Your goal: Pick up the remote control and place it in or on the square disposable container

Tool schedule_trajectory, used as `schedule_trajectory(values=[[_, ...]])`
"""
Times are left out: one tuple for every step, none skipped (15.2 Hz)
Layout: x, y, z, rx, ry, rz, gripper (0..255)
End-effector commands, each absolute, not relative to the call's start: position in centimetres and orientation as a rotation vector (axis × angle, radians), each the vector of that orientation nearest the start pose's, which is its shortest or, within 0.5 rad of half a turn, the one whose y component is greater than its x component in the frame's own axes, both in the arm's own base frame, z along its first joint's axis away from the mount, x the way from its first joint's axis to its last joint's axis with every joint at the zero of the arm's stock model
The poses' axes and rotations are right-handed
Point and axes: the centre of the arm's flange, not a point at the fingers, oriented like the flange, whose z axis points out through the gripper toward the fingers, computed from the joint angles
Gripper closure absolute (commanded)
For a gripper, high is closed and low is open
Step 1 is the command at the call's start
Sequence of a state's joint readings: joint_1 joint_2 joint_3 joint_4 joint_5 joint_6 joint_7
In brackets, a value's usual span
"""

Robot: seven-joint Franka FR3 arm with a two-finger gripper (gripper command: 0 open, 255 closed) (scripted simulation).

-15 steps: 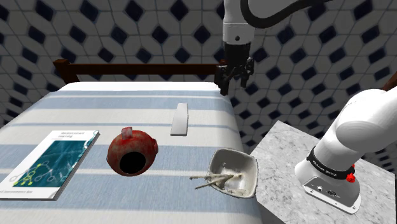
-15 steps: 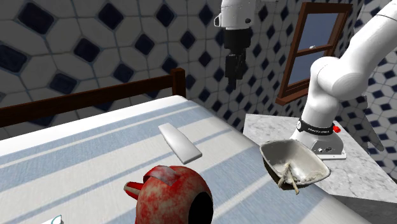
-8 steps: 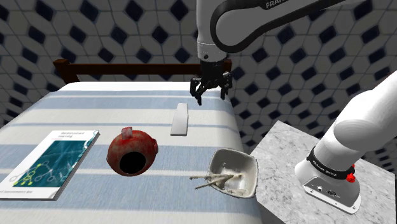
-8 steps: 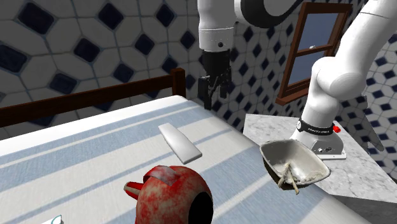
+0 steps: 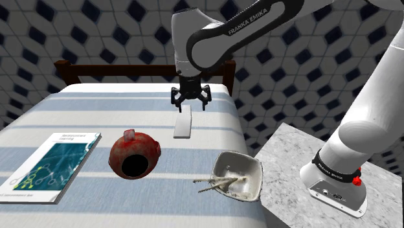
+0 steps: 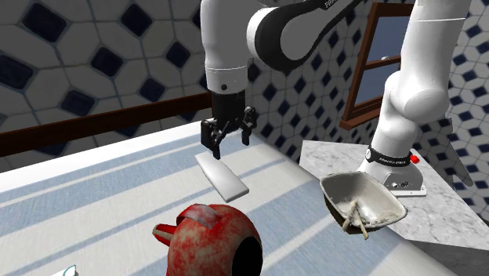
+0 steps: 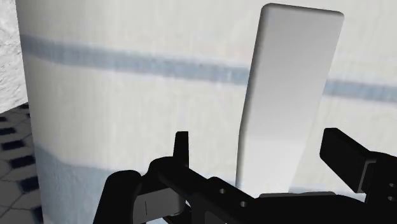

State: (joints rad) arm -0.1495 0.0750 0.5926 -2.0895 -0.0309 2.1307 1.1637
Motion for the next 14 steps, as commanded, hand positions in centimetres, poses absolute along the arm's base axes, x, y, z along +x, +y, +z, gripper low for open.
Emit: schedule_trajectory(values=[[52.2, 24.1, 37.9, -2.915, 1.18, 0.027, 0], [53.3, 24.4, 37.3, -2.898, 1.224, 0.021, 0], [54.1, 24.7, 36.7, -2.883, 1.258, 0.016, 0], [54.1, 24.7, 36.2, -2.883, 1.258, 0.016, 0], [54.1, 24.7, 35.7, -2.883, 1.258, 0.016, 0], [54.1, 24.7, 35.2, -2.883, 1.258, 0.016, 0], [54.1, 24.7, 34.6, -2.883, 1.258, 0.016, 0], [54.1, 24.7, 34.1, -2.883, 1.258, 0.016, 0], [54.1, 24.7, 33.6, -2.883, 1.258, 0.016, 0], [54.1, 24.7, 33.0, -2.883, 1.258, 0.016, 0], [54.1, 24.7, 32.7, -2.883, 1.258, 0.016, 0], [54.1, 24.7, 32.7, -2.883, 1.257, 0.016, 0], [54.1, 24.7, 32.7, -2.883, 1.258, 0.016, 0], [54.1, 24.7, 32.7, -2.883, 1.258, 0.016, 0]])
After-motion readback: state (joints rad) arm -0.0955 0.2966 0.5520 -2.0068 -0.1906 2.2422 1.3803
